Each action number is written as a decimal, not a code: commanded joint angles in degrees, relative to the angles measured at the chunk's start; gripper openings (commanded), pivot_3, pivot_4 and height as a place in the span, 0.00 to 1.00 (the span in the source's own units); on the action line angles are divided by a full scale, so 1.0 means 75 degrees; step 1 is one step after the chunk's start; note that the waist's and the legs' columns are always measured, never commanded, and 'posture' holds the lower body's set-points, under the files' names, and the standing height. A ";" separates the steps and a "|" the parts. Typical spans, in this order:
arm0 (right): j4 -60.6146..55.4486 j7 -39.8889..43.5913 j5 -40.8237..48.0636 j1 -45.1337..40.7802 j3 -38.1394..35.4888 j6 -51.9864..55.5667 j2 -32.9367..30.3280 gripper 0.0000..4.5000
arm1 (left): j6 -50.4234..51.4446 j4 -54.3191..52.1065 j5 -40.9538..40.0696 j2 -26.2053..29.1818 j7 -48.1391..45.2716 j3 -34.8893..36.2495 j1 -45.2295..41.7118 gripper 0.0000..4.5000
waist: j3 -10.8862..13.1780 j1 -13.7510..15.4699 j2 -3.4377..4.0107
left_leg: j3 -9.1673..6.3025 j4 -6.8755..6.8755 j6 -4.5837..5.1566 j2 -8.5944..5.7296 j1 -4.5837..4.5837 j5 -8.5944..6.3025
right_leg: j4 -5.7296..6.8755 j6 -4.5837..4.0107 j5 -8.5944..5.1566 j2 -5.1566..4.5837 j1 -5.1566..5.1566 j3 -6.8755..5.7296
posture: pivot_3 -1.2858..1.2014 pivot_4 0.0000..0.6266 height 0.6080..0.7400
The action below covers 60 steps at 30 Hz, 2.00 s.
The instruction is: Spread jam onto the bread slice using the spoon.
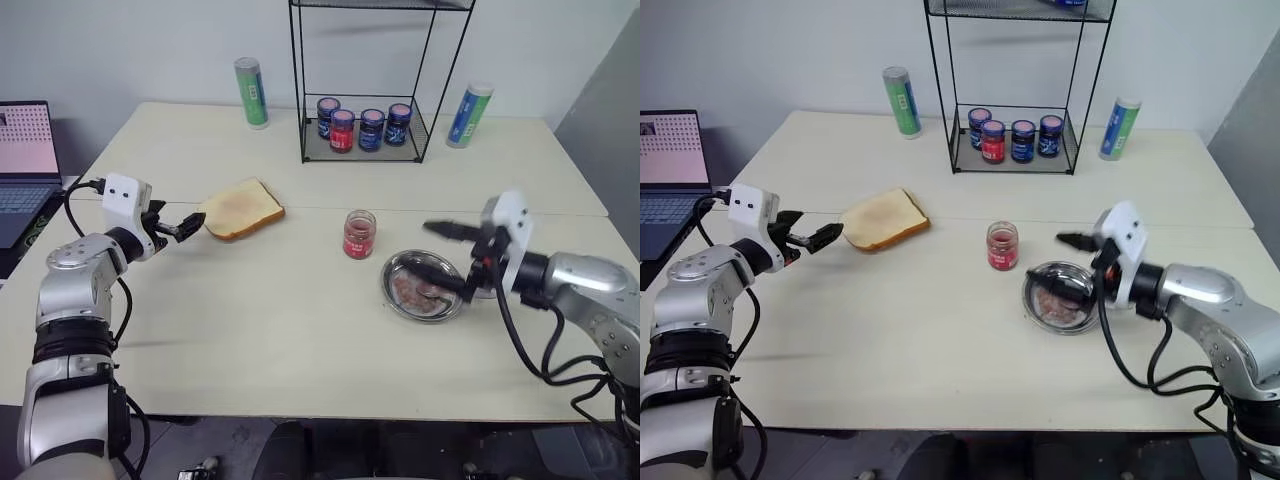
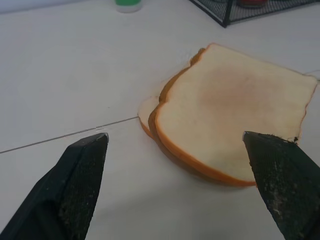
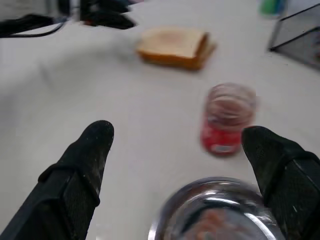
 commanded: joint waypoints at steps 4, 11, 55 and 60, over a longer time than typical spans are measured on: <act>-0.0231 -0.0256 0.0003 -0.0271 0.0184 0.0161 0.0351 1.00 | -0.1074 0.1944 0.0775 -0.0232 -0.0325 -0.0626 -0.1210 1.00 | 0.0002 -0.0022 -0.0005 | 0.0000 0.0000 0.0000 0.0001 0.0004 0.0000 | 0.0012 0.0003 0.0002 0.0002 -0.0002 0.0000 | 0.52 0.24 1.00; -0.0401 -0.0678 -0.0108 -0.0278 0.0300 0.0246 0.0768 1.00 | -0.1411 0.3383 0.1208 -0.0526 -0.0005 -0.0800 -0.1926 1.00 | 0.0002 -0.0031 -0.0006 | 0.0006 -0.0004 -0.0001 0.0007 -0.0013 0.0001 | 0.0029 0.0003 0.0001 0.0008 -0.0036 0.0001 | 0.52 0.24 1.00; -0.1147 -0.1482 0.1800 0.1775 -0.3044 0.1531 -0.0332 1.00 | 0.5758 -0.7517 -0.3436 0.0809 -0.3044 -0.1400 0.3317 0.19 | 0.0015 -0.0183 0.0002 | 0.0009 -0.0012 -0.0003 0.0014 0.0044 0.0007 | 0.0040 -0.0004 -0.0012 0.0011 0.0010 0.0023 | 0.52 0.24 1.00; -0.1289 -0.1776 0.1982 0.2098 -0.3084 0.1489 -0.0324 1.00 | 0.4758 -0.6364 -0.2561 -0.0588 -0.1939 -0.2050 0.2648 0.19 | 0.0010 0.0023 0.0009 | 0.0017 -0.0006 0.0011 0.0006 0.0057 0.0016 | 0.0030 -0.0001 -0.0013 0.0011 0.0027 0.0032 | 0.52 0.24 1.00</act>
